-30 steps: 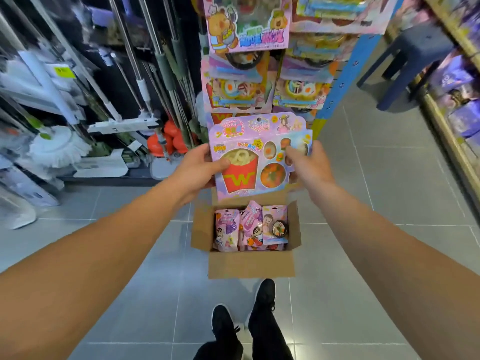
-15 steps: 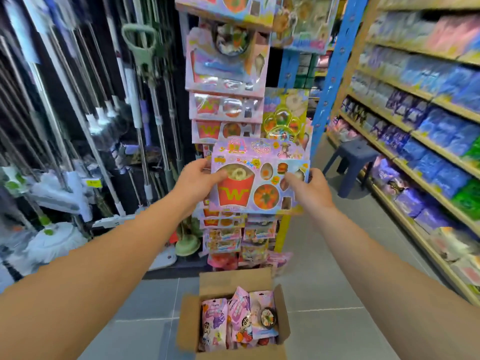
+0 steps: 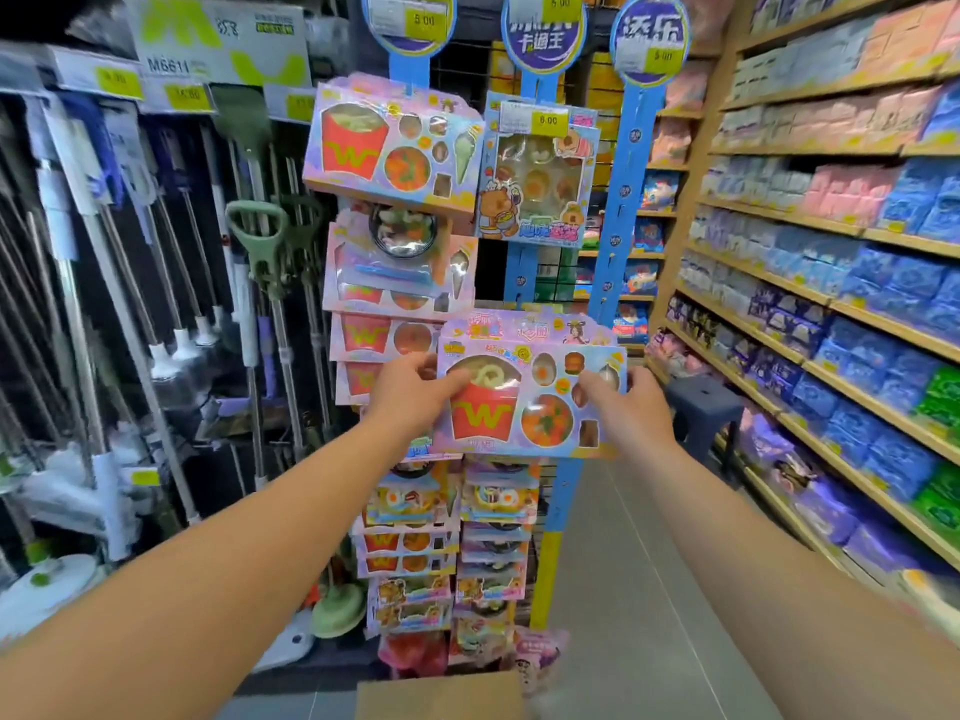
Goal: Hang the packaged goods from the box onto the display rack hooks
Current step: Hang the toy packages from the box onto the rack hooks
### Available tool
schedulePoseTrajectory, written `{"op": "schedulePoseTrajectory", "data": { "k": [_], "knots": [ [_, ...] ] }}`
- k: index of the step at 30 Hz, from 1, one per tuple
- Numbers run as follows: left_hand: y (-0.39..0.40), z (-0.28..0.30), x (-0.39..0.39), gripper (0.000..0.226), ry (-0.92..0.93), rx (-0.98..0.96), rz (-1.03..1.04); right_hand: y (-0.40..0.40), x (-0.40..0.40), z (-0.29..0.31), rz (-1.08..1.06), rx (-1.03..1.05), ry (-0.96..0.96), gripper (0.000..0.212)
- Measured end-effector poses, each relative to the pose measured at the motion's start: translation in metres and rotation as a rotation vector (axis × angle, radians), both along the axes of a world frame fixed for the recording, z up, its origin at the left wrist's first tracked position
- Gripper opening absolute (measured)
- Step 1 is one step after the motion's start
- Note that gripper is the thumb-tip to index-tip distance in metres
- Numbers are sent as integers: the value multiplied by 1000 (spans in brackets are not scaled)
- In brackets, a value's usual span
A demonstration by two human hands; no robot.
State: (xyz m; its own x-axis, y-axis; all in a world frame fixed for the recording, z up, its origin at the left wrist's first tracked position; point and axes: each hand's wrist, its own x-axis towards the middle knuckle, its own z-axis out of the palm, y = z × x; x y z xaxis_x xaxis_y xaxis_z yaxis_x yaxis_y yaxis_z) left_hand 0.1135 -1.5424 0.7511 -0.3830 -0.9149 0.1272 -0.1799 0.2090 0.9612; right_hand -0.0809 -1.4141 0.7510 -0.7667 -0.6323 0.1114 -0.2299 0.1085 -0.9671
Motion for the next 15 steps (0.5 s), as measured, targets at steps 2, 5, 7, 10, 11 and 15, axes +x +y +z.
{"op": "schedulePoseTrajectory", "data": {
  "k": [2, 5, 7, 10, 11, 15],
  "knots": [
    [-6, 1, -23, 56, -39, -41, 42, -12, -23, 3, 6, -1, -14, 20],
    [-11, 1, -57, 58, -139, -149, 109, -34, -57, 6, 36, -32, -10, 23],
    [-13, 0, -81, 65, -172, -228, 115, -51, -82, 8, 70, -40, 1, 29],
    [-17, -6, -103, 80, -289, -319, 86, -70, -108, 6, 101, -42, 3, 32],
    [-17, -7, -108, 83, -316, -326, 79, -76, -116, 3, 116, -35, 10, 33],
    [-19, -23, -125, 84, -421, -290, 74, -90, -139, -12, 166, 12, 40, 37]
  ]
}}
